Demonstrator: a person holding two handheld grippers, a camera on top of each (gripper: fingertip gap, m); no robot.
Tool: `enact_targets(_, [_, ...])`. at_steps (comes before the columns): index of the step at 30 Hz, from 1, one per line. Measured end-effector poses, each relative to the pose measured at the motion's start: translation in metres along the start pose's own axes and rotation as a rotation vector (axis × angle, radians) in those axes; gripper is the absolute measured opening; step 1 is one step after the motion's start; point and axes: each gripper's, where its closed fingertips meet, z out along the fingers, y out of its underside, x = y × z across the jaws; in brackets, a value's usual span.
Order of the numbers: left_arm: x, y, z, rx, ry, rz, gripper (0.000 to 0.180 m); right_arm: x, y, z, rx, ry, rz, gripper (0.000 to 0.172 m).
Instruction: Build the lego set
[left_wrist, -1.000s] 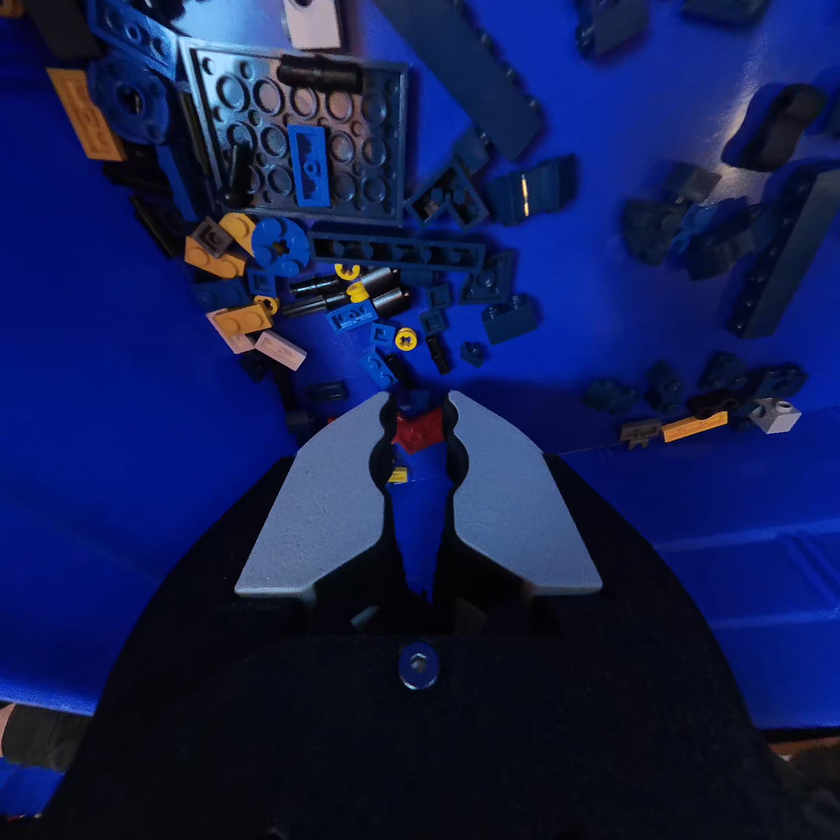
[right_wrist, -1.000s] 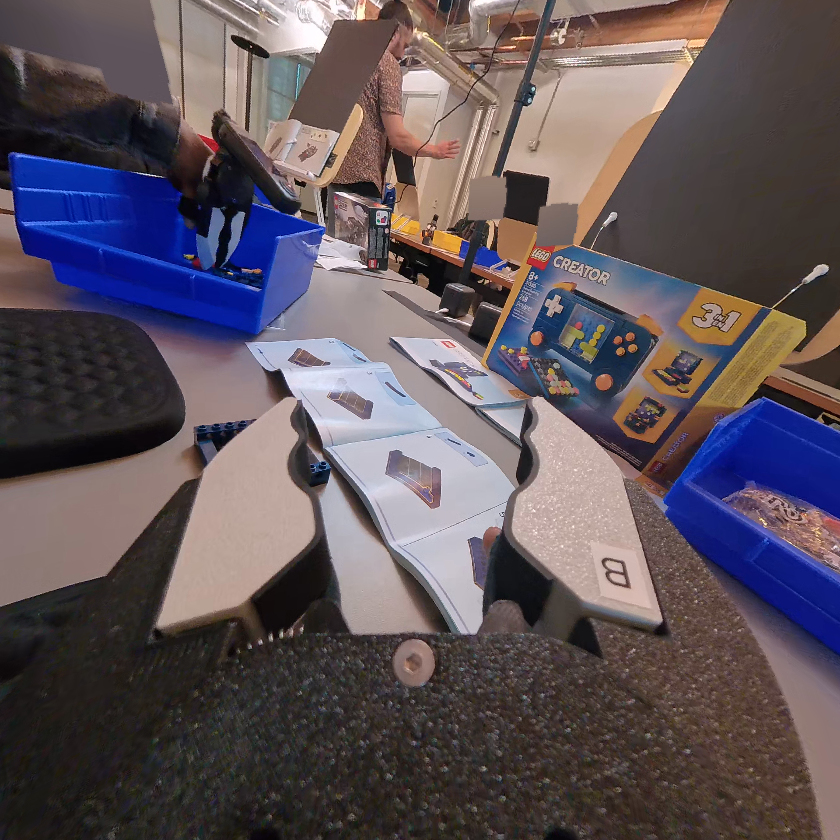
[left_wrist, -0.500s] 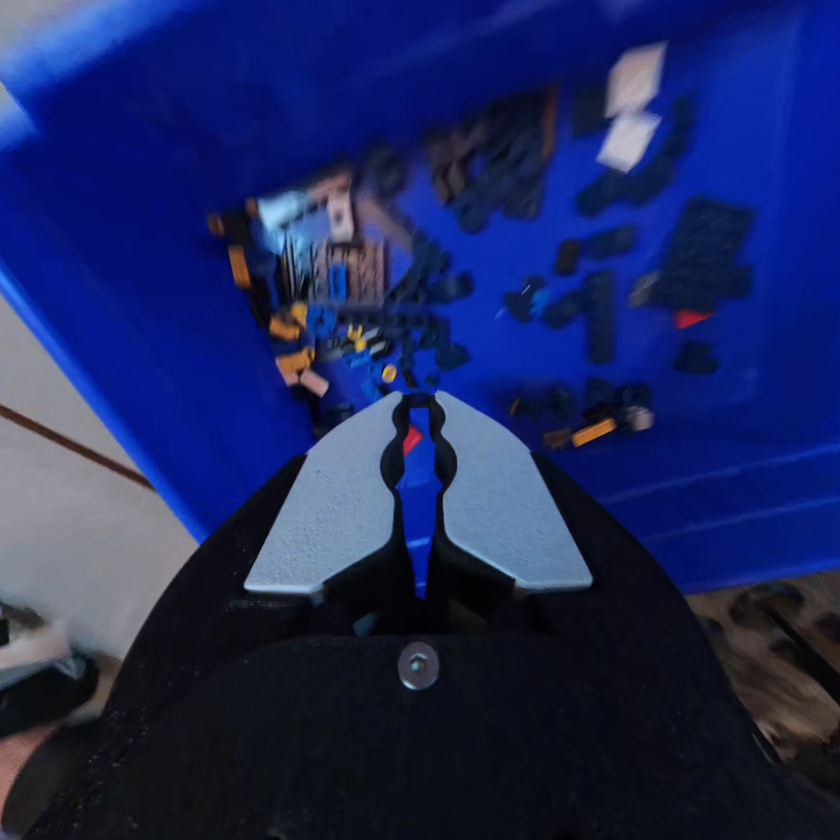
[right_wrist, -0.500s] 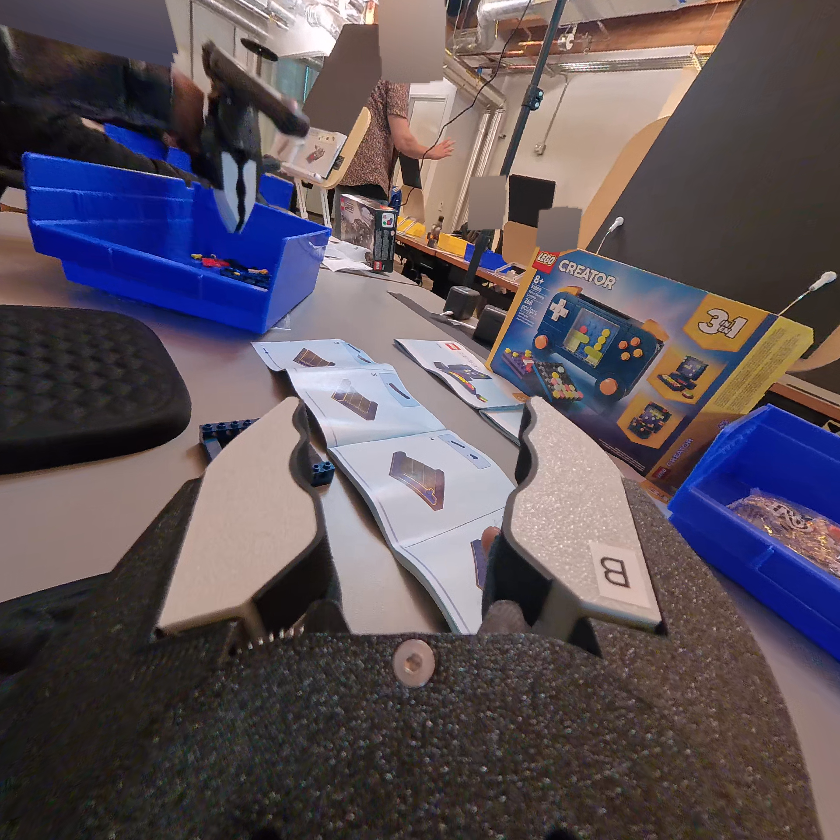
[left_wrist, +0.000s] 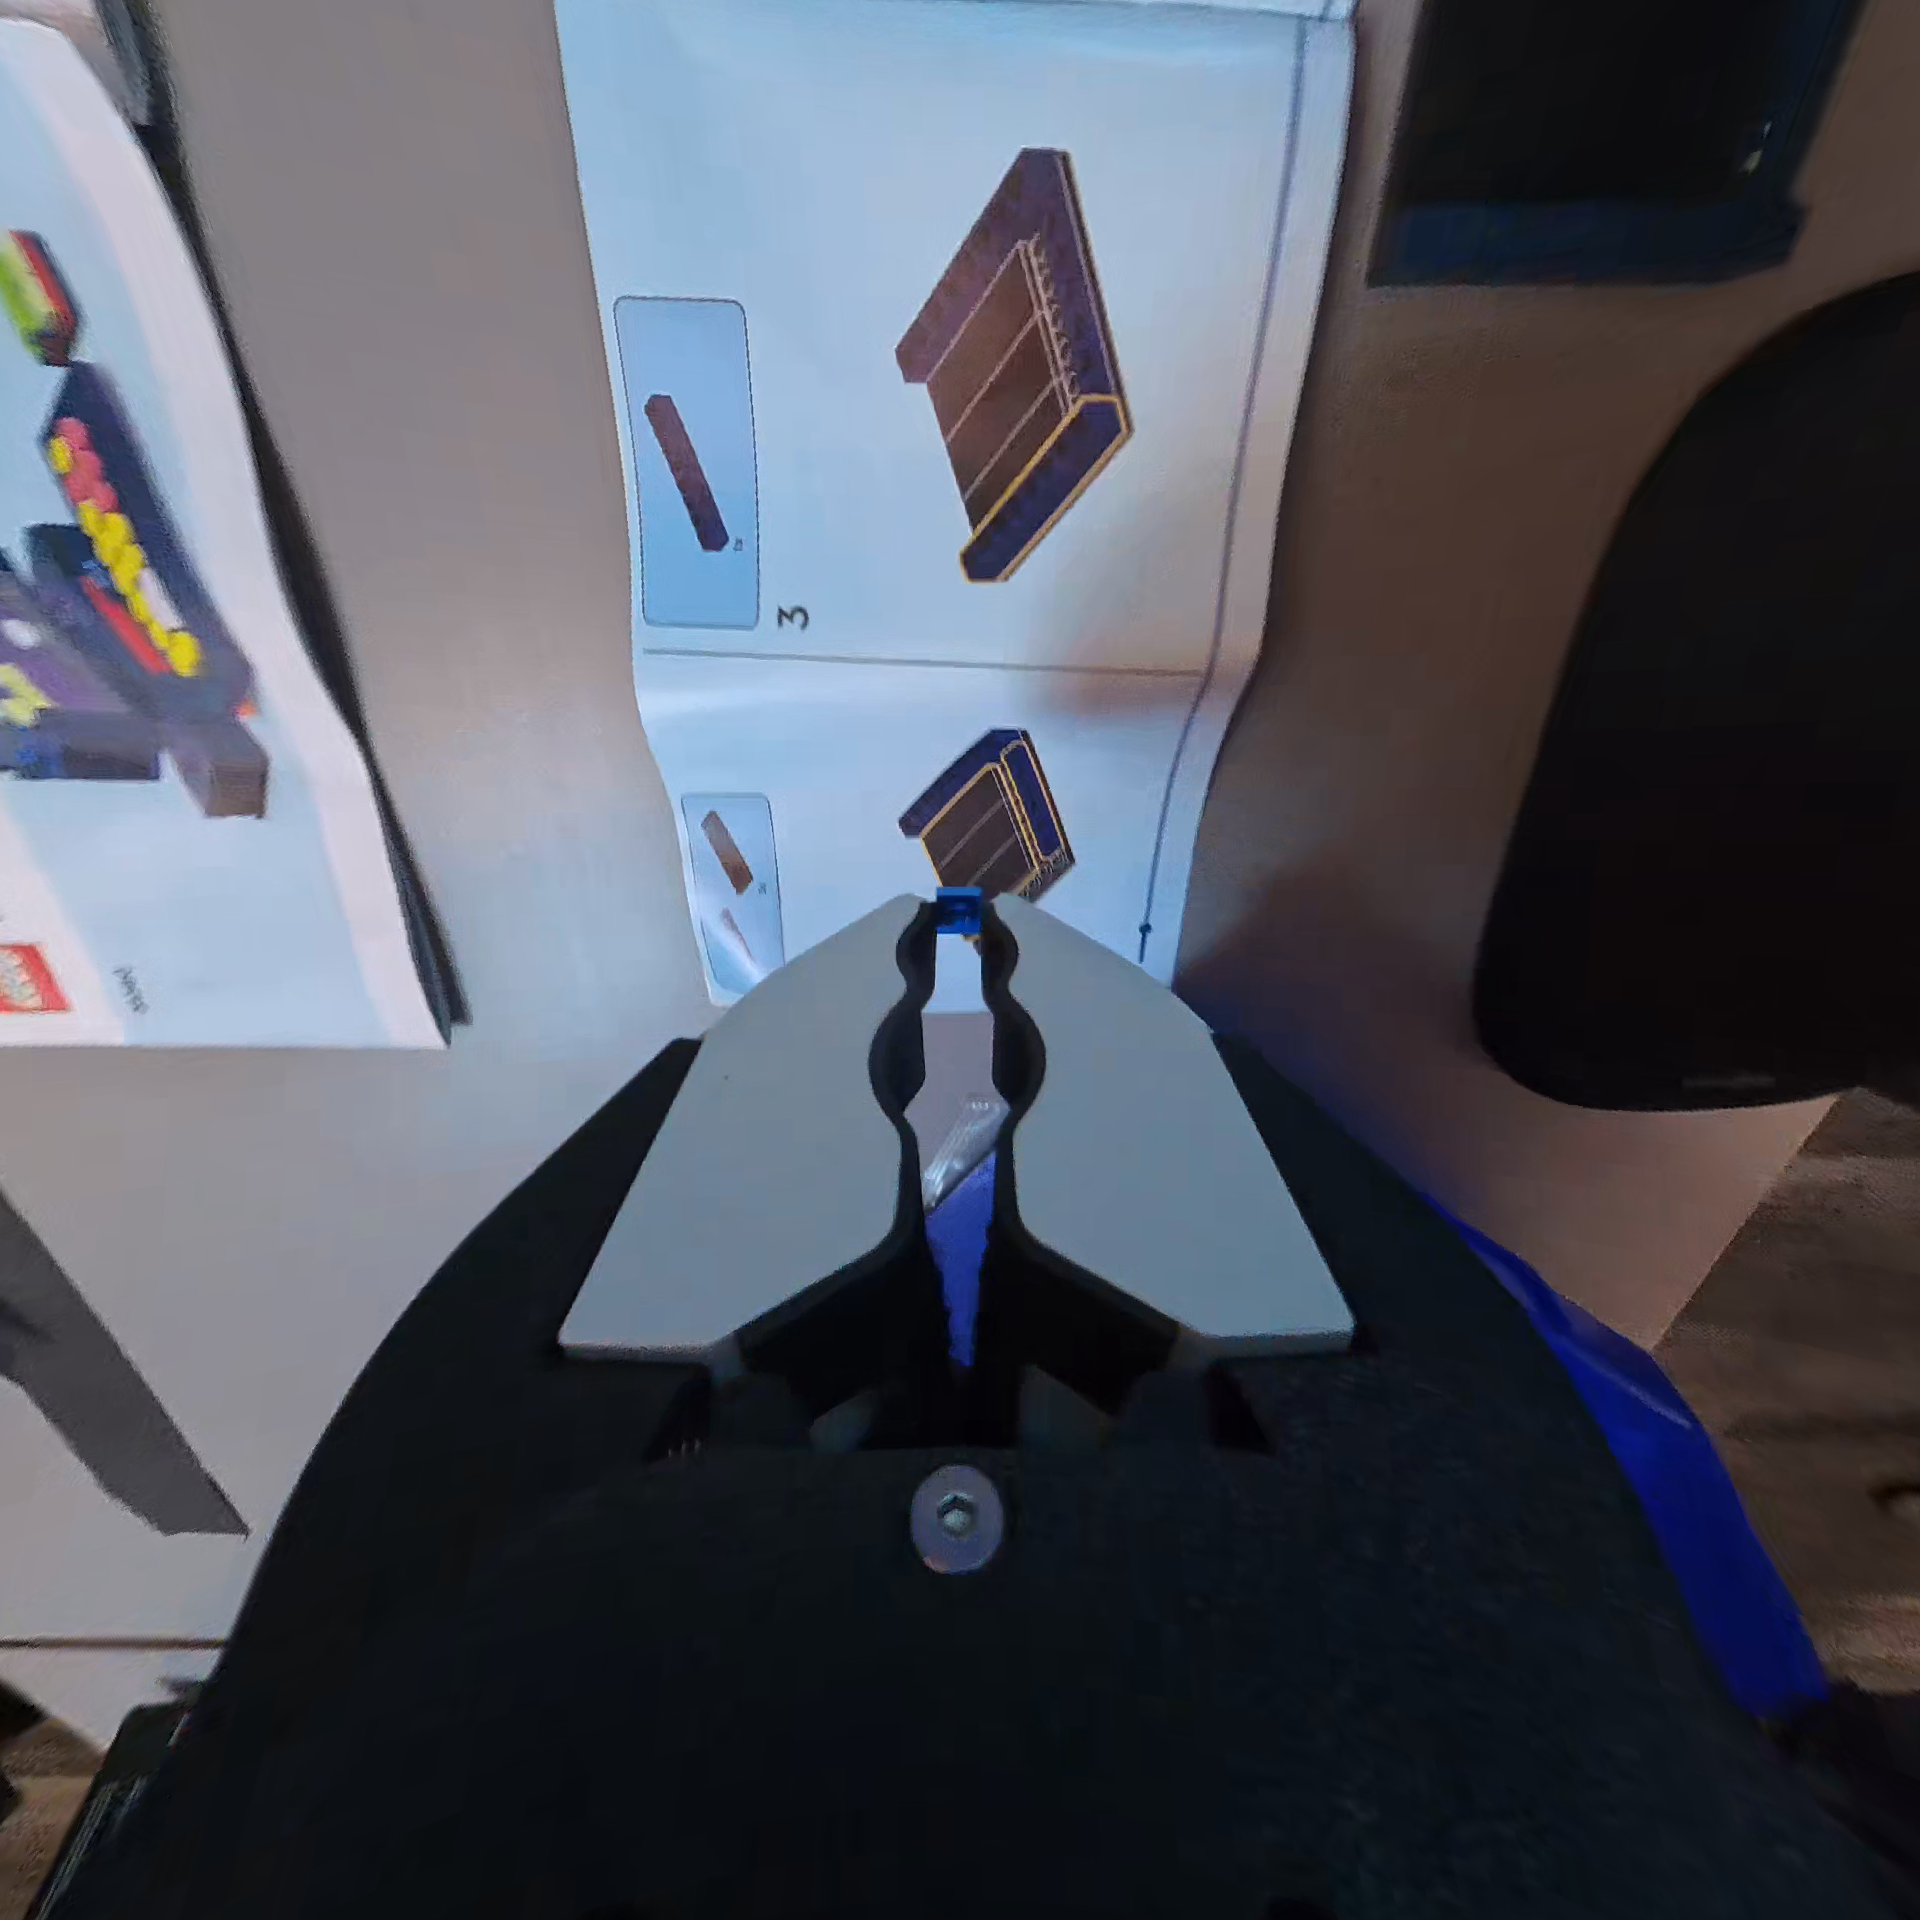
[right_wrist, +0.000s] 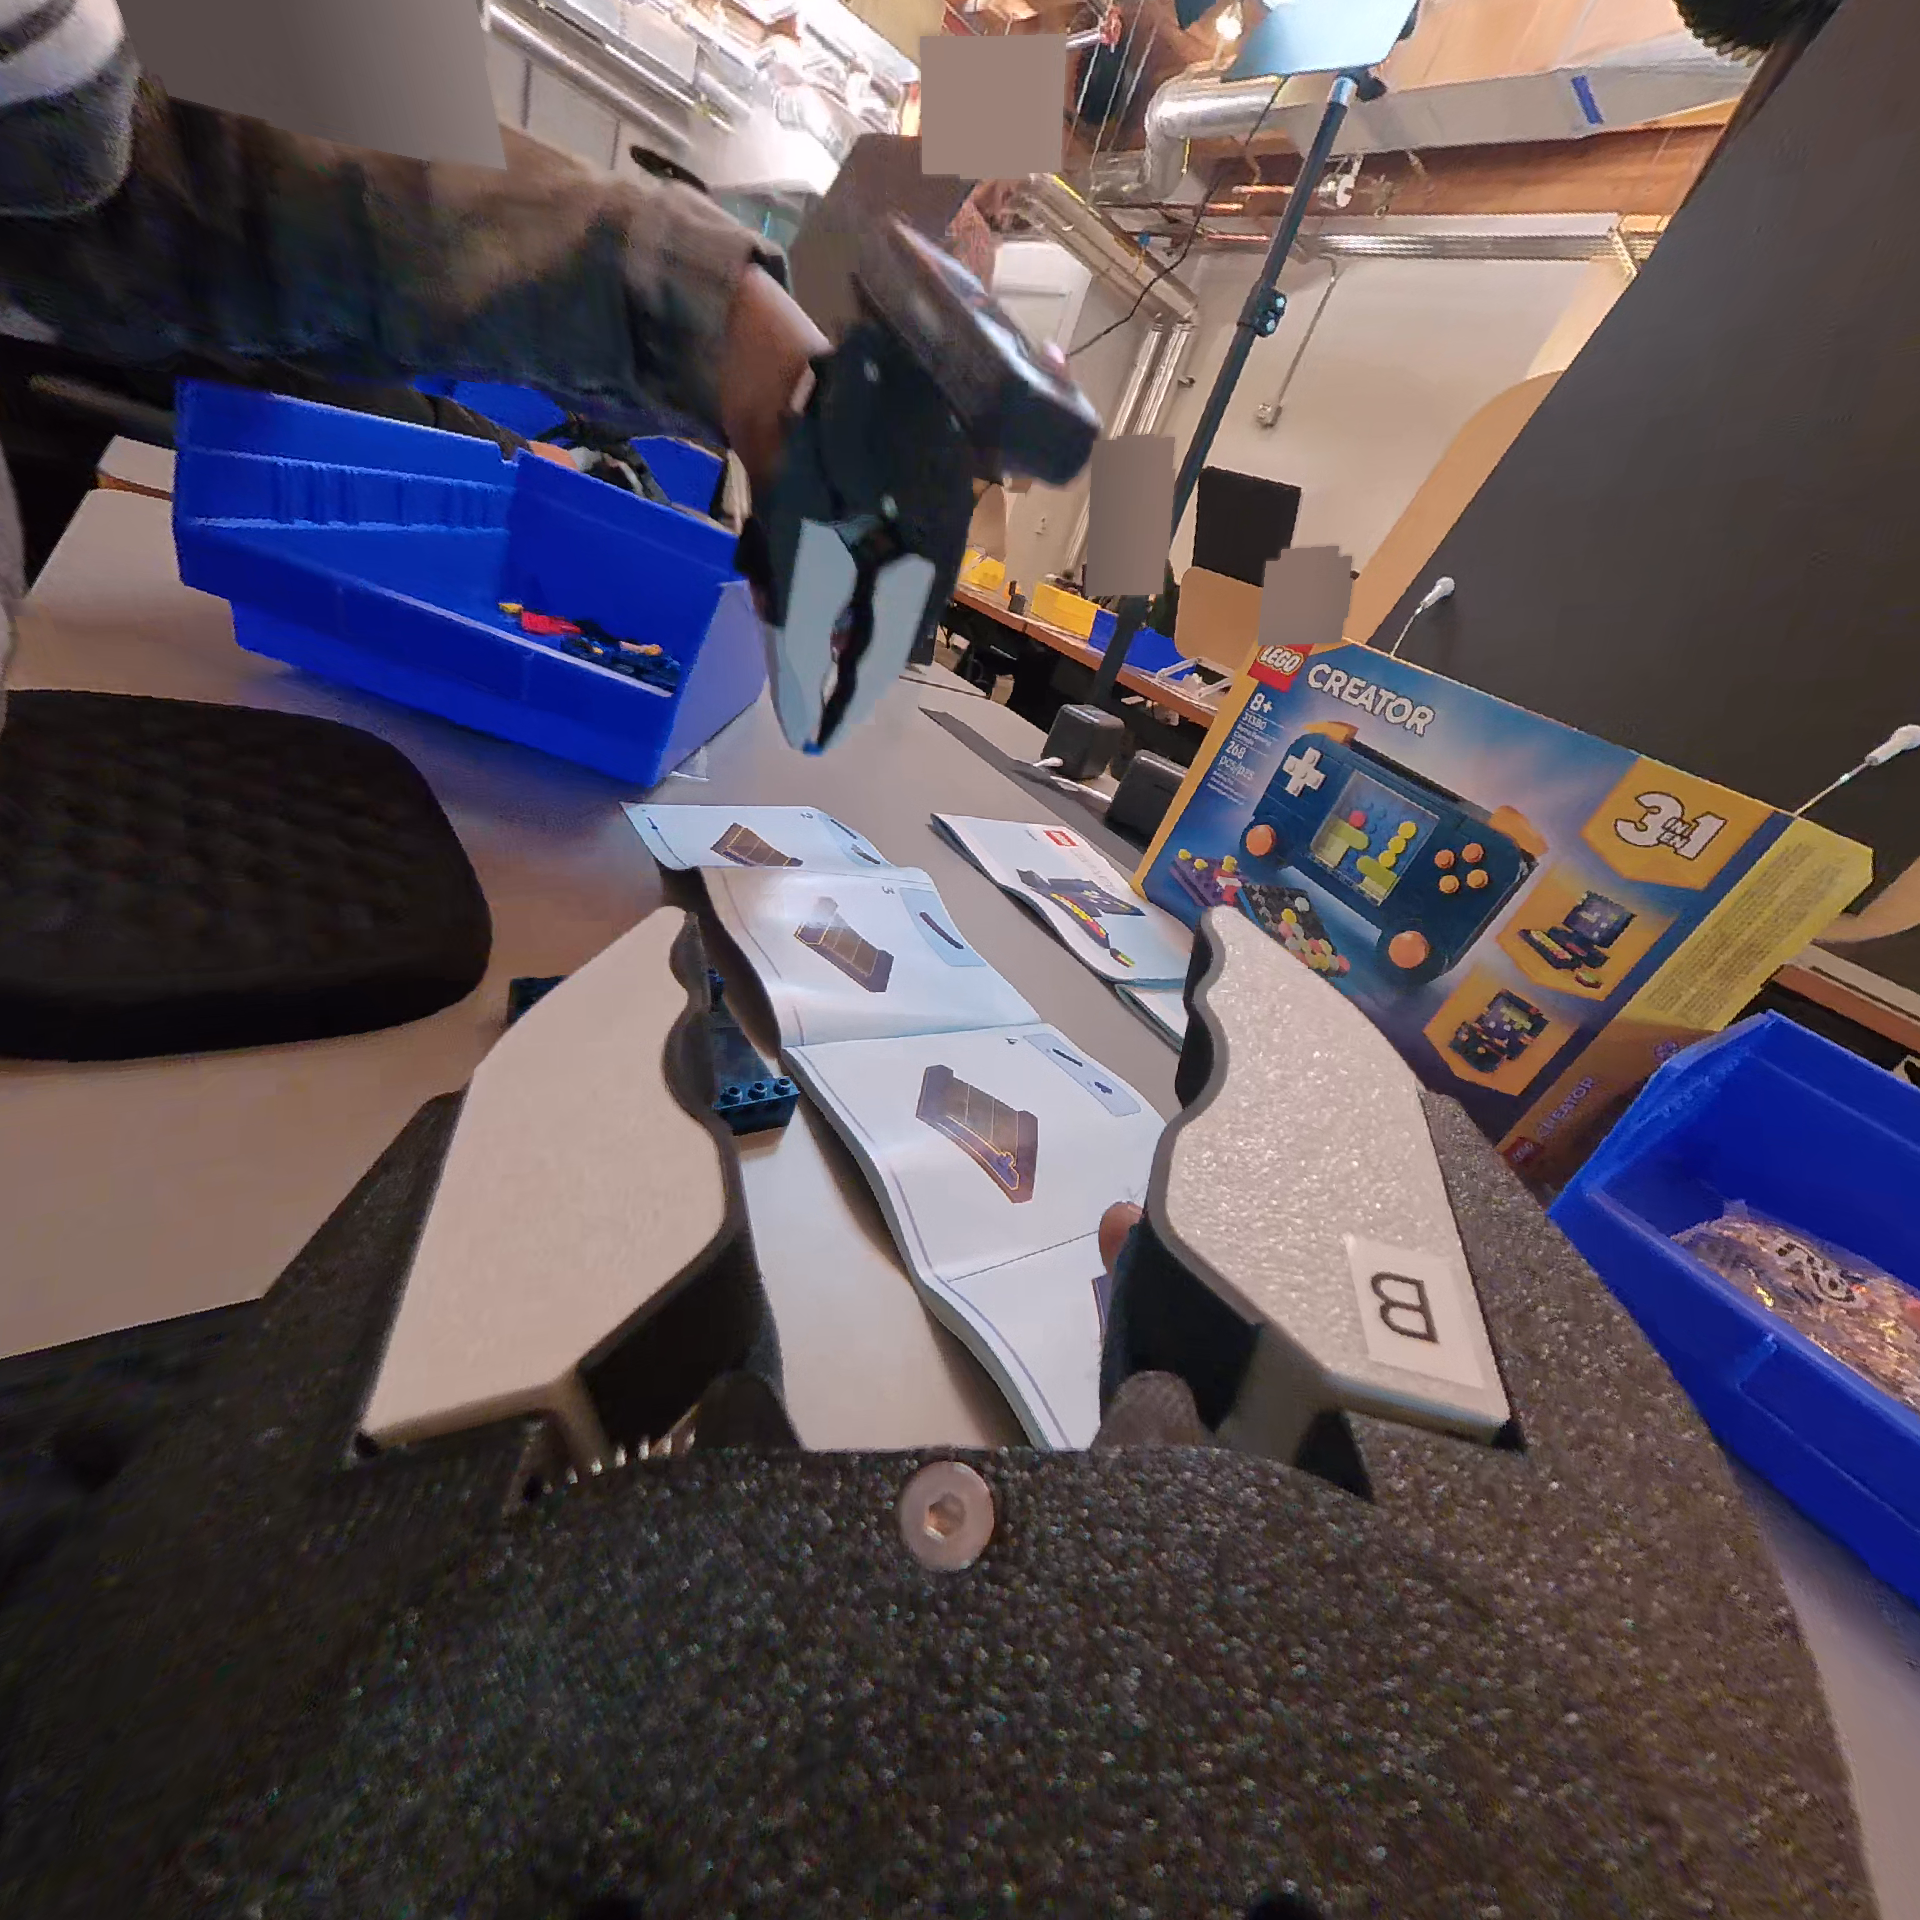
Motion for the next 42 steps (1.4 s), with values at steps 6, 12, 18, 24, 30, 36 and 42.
enact_targets(6, [-0.006,0.012,0.046,-0.115,0.080,-0.044,0.007,0.001,-0.005,-0.003,0.035,-0.001,0.008,0.087])
enact_targets(12, [-0.006,0.010,0.043,-0.053,0.114,-0.062,0.019,0.000,-0.006,-0.003,0.038,-0.004,-0.002,0.087])
enact_targets(18, [-0.013,0.013,0.018,0.054,0.090,-0.058,0.031,0.000,-0.006,-0.003,0.040,-0.004,-0.001,0.087])
enact_targets(24, [-0.023,0.023,-0.014,0.153,-0.016,-0.105,0.037,0.000,-0.005,-0.002,0.034,-0.006,0.000,0.086])
enact_targets(30, [-0.012,0.035,-0.060,0.298,-0.195,-0.198,0.062,0.002,-0.005,-0.003,0.031,0.006,-0.001,0.087])
enact_targets(36, [0.023,0.060,-0.077,0.465,-0.273,-0.396,0.099,0.005,-0.003,-0.002,0.026,0.021,0.010,0.089])
enact_targets(42, [0.033,0.086,-0.081,0.595,-0.407,-0.589,0.146,0.008,-0.001,-0.002,0.022,0.032,0.033,0.094])
